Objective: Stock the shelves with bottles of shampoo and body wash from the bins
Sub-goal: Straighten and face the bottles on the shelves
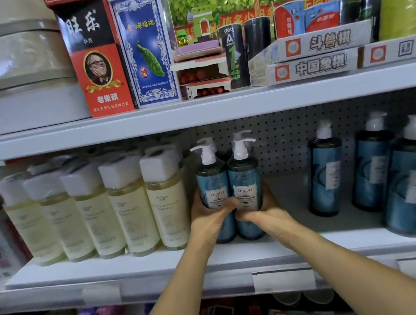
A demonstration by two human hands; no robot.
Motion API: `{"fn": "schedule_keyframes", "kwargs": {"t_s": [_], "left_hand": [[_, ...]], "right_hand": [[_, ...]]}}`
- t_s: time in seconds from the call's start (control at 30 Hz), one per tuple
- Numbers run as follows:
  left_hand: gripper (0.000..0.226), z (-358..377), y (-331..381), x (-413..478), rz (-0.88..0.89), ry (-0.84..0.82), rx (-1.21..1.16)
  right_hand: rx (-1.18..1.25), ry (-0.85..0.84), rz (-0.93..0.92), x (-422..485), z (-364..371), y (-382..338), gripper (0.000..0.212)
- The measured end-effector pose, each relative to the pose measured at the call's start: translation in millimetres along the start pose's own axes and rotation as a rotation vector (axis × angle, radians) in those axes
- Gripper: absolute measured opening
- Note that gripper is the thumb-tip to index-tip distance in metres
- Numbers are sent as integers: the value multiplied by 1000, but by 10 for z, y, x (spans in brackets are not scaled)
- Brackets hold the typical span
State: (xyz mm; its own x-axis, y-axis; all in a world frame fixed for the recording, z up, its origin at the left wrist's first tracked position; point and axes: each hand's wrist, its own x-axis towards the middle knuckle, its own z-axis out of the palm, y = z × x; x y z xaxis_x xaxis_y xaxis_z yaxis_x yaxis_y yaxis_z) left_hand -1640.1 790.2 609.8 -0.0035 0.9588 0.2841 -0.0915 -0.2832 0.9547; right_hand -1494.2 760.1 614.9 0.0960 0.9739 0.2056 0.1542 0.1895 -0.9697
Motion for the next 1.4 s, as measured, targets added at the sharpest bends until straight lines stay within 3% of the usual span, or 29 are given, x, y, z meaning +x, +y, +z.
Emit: {"fn": "schedule_keyframes", "kwargs": {"t_s": [0.13, 0.27, 0.3, 0.4, 0.47, 0.53, 0.7, 0.83, 0.93, 1.07, 1.13, 1.4], "left_hand": [[80, 26, 13, -64, 21, 14, -20], [131, 71, -18, -262, 28, 37, 108], [134, 102, -5, -333, 11, 60, 138], [103, 258, 92, -573, 4, 253, 214], [75, 401, 116, -733, 108, 377, 237], [57, 577, 126, -885, 231, 399, 241], [37, 1173, 158, -1147, 262, 145, 192], [39, 1691, 133, -1221, 137, -117, 165], [56, 2083, 105, -1161, -44, -369, 197], [84, 2486, -70, -973, -198, -545, 246], [82, 2540, 30, -985, -237, -581, 252], [91, 2273, -40, -1090, -202, -532, 172]], "right_hand": [[-31, -5, 8, -20, -21, 30, 84], [-92, -41, 23, -145, -95, 35, 100], [-105, -42, 31, -176, -120, 30, 102], [-153, 29, 14, -260, -215, 32, 91], [-206, 137, -28, -340, -313, 39, 77], [-226, 230, -78, -444, -435, 44, 63], [-297, 447, -274, -734, -851, 124, 44], [-322, 692, -366, -925, -1283, 196, 52], [-265, 814, -272, -991, -1577, 253, 66], [-128, 711, 9, -988, -1919, 257, 72], [-101, 659, 103, -953, -2036, 282, 68], [-55, 555, 57, -927, -1954, 369, 58]]}}
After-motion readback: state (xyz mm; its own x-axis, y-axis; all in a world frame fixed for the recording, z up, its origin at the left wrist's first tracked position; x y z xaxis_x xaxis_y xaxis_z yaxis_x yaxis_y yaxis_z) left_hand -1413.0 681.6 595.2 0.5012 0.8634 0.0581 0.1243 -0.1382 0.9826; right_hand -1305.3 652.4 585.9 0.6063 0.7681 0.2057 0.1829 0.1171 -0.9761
